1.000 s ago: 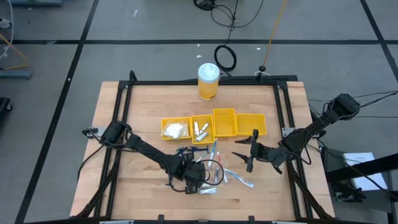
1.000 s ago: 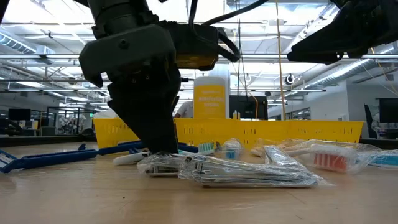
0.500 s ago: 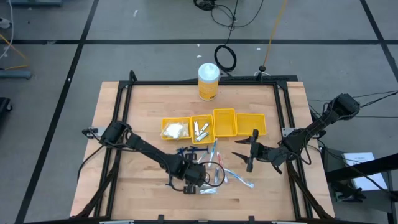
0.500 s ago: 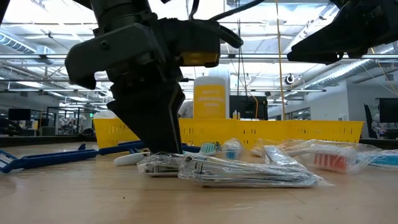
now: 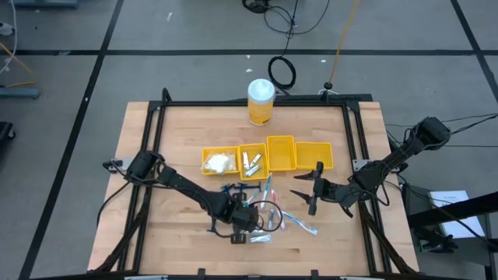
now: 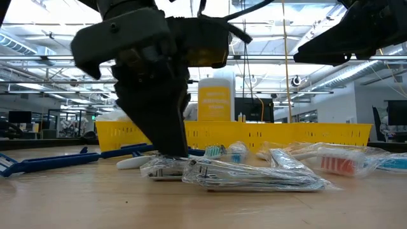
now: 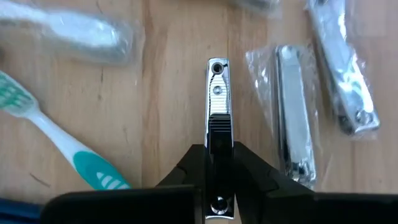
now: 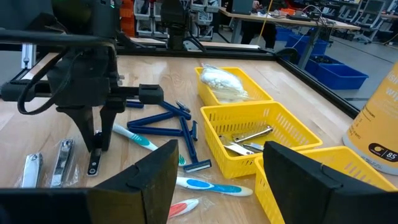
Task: Pick & Place Travel size toiletries
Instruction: Put the silver nail cutter into the middle left yellow bin
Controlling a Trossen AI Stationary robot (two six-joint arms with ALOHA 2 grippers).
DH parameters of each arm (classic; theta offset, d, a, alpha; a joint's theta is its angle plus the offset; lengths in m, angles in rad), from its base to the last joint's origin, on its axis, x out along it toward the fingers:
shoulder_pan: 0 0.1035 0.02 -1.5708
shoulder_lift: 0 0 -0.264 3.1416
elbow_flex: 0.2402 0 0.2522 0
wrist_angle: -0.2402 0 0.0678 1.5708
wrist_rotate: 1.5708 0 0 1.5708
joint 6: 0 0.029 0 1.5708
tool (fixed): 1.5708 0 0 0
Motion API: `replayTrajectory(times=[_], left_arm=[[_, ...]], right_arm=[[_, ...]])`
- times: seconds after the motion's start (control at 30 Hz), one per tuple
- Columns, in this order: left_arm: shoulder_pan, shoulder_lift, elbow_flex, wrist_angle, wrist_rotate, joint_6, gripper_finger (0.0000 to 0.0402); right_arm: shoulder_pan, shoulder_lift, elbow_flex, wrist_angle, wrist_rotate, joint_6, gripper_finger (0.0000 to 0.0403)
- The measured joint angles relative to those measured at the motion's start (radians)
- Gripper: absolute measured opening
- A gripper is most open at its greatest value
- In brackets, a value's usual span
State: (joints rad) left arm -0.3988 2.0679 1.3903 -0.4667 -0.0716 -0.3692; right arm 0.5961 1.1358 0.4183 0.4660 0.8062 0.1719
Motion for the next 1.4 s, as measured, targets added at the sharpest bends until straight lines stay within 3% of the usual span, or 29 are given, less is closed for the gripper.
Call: replayTrajectory(times=[0.23, 0.53, 0.67, 0.83, 1.4], left_arm=[[0.0, -0.083, -0.001, 0.015, -0.016, -0.001, 0.0038], [0.005, -0.207, 0.0, 0.023, -0.206, 0.005, 0.004], [0.03, -0.26, 0.001, 0.026, -0.234, -0.015, 0.0041], [0.093, -0.289, 0.001, 0.023, -0.278, -0.064, 0.0041], [0.367, -0.237, -0.024, -0.078, -0.28, -0.238, 0.0042]], right_arm=[[0.0, 0.0, 0.0, 0.0, 0.0, 0.0, 0.0221], [0.0, 0.0, 0.0, -0.002, 0.0, 0.0, 0.0221], [0.0, 0.0, 0.0, -0.001, 0.0, 0.0, 0.0221], [0.0, 0.0, 0.0, -0.001, 0.0, 0.0, 0.0221], [0.0, 0.0, 0.0, -0.016, 0.0, 0.0, 0.0221]])
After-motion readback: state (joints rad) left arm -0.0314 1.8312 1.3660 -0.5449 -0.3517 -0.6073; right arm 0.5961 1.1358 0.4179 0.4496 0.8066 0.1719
